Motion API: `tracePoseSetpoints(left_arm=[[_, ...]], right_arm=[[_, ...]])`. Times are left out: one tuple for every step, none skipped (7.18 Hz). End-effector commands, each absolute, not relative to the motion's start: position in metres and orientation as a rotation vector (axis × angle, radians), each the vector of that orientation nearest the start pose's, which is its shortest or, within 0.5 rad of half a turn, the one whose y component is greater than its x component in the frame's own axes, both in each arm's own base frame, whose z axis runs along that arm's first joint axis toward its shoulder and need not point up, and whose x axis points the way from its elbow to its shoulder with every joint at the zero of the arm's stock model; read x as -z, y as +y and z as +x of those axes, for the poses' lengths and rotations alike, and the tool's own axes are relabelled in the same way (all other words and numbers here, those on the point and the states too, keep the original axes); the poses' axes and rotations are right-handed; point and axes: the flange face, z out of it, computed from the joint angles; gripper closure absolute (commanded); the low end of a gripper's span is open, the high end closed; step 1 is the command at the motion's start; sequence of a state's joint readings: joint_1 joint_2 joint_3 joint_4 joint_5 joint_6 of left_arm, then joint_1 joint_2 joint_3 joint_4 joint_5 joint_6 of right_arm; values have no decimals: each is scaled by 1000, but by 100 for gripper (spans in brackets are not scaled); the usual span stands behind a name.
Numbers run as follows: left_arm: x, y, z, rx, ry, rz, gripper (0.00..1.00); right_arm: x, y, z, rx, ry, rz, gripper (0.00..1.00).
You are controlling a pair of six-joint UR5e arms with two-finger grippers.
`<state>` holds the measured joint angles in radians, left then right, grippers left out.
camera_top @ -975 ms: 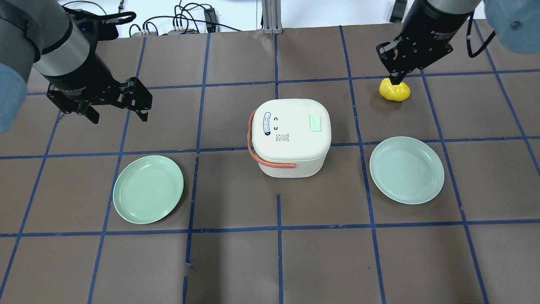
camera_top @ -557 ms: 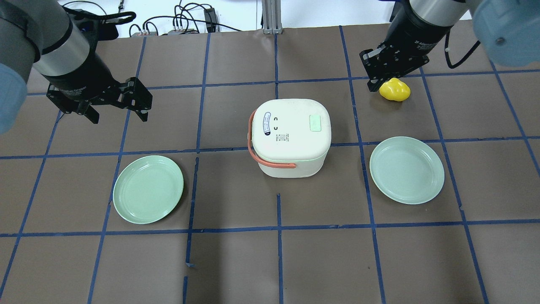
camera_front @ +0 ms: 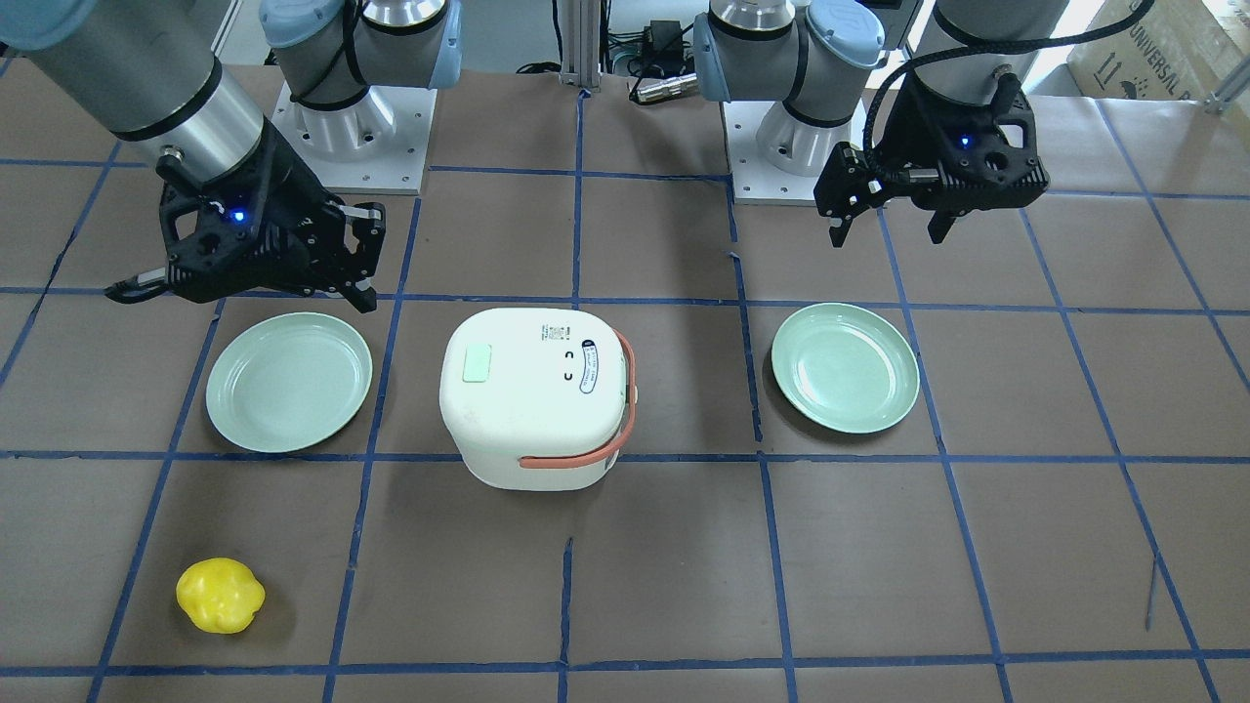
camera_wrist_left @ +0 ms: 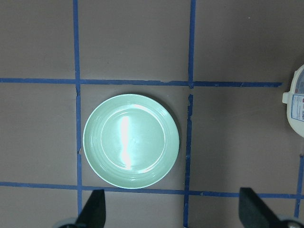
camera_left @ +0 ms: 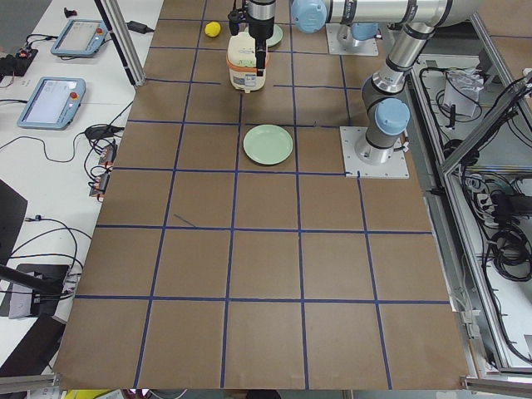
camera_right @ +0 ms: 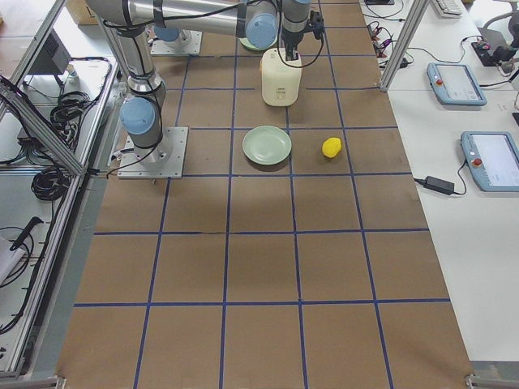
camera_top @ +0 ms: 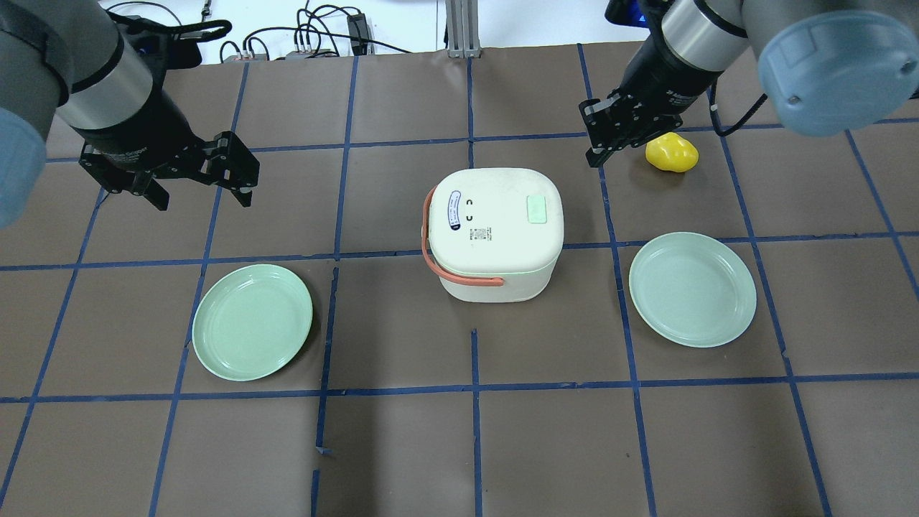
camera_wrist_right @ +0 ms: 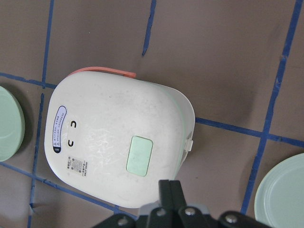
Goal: Press rice cooker button
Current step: 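Move the right gripper over the rice cooker's green button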
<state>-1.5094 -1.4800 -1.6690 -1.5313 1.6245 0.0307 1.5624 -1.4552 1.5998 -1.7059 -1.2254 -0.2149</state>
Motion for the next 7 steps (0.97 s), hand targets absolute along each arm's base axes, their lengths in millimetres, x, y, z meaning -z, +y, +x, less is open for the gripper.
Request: tracePoseSetpoints(left_arm=[[-487, -464, -100, 46, 3086, -49, 0], [-487, -464, -100, 46, 3086, -49, 0], [-487, -464, -100, 46, 3086, -49, 0], [-487, -464, -100, 46, 3086, -49, 0], [-487, -464, -100, 46, 3086, -49, 0], [-487, -464, -100, 46, 3086, -49, 0], [-487, -464, -100, 46, 3086, -49, 0]], right_arm=[[-410, -539, 177, 30, 2737, -305, 89], [-403, -542, 182, 32, 2732, -318, 89], [-392, -544, 188, 25, 2729, -329, 89], [-387, -542, 191, 17, 2712, -325, 89], [-382, -541, 193, 15, 2701, -323, 89], [-379, -541, 194, 12, 2701, -325, 89], [-373, -537, 195, -2, 2700, -324, 89]])
